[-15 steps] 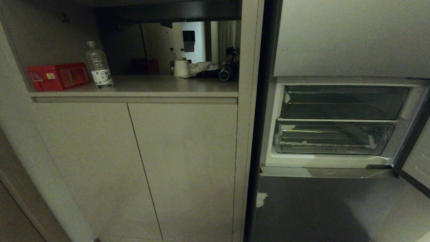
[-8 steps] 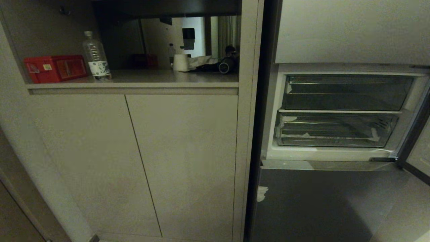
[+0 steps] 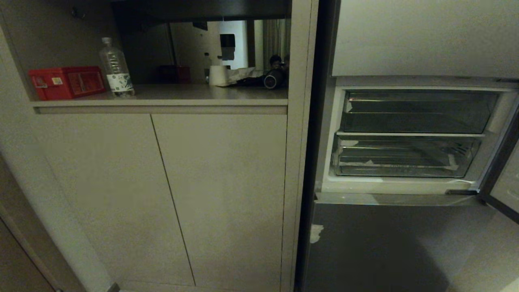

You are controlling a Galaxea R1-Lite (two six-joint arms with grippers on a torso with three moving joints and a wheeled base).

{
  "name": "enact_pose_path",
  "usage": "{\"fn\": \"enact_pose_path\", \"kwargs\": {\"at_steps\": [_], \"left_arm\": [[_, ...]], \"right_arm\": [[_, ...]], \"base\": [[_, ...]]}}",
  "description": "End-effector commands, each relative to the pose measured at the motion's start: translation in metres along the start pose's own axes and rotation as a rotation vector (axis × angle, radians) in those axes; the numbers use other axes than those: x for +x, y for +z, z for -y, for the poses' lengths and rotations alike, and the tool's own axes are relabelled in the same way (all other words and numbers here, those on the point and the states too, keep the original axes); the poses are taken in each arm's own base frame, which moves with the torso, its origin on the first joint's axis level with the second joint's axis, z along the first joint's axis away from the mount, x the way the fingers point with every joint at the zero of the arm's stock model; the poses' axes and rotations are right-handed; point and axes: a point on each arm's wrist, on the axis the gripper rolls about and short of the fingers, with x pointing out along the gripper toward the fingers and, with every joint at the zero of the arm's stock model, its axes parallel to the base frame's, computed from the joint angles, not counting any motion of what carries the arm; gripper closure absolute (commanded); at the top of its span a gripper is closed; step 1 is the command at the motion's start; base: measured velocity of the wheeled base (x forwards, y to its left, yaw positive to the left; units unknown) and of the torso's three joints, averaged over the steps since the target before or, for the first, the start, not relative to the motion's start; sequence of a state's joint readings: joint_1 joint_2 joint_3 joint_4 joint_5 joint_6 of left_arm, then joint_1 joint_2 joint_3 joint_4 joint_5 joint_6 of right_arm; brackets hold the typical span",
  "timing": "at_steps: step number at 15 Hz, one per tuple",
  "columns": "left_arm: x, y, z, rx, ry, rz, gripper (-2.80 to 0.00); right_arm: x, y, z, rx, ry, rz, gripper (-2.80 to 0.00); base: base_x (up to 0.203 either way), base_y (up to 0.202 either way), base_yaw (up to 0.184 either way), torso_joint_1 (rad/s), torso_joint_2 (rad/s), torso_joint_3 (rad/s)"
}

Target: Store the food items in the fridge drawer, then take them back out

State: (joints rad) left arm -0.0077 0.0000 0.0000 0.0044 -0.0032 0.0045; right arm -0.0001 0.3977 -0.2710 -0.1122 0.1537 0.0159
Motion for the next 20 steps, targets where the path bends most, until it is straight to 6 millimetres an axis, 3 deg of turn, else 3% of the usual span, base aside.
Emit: {"fn": "enact_pose_path", "kwargs": {"at_steps": [1,3,6,9,11,15,20], "left_arm": [[0.0,0.0,0.0,0.0,0.0,-0.002,0.0],[0.0,0.0,0.0,0.0,0.0,-0.002,0.0],[0.0,0.0,0.0,0.0,0.0,-0.002,0.0],[0.0,0.0,0.0,0.0,0.0,-0.002,0.0],[0.0,0.0,0.0,0.0,0.0,-0.002,0.0],[0.0,0.0,0.0,0.0,0.0,-0.002,0.0],[0.0,0.0,0.0,0.0,0.0,-0.002,0.0]], "right_arm": [[0.075,0.012,0.009,0.061,0.056,-0.258,-2.8],[0.133,0.007,0.012,0.086,0.118,-0.344,-2.8],[0.212,-0.022,0.01,0.082,0.177,-0.382,-2.8],[0.275,-0.049,0.007,0.053,0.159,-0.31,-2.8],[0.309,-0.046,0.004,0.03,0.121,-0.191,-2.8],[0.343,-0.047,-0.011,0.015,0.055,-0.124,-2.8],[0.377,-0.051,-0.011,0.01,-0.037,-0.079,-2.8]], "base": [[0.0,0.0,0.0,0.0,0.0,0.0],[0.0,0.0,0.0,0.0,0.0,0.0],[0.0,0.0,0.0,0.0,0.0,0.0],[0.0,0.0,0.0,0.0,0.0,0.0],[0.0,0.0,0.0,0.0,0.0,0.0],[0.0,0.0,0.0,0.0,0.0,0.0],[0.0,0.0,0.0,0.0,0.0,0.0]]}}
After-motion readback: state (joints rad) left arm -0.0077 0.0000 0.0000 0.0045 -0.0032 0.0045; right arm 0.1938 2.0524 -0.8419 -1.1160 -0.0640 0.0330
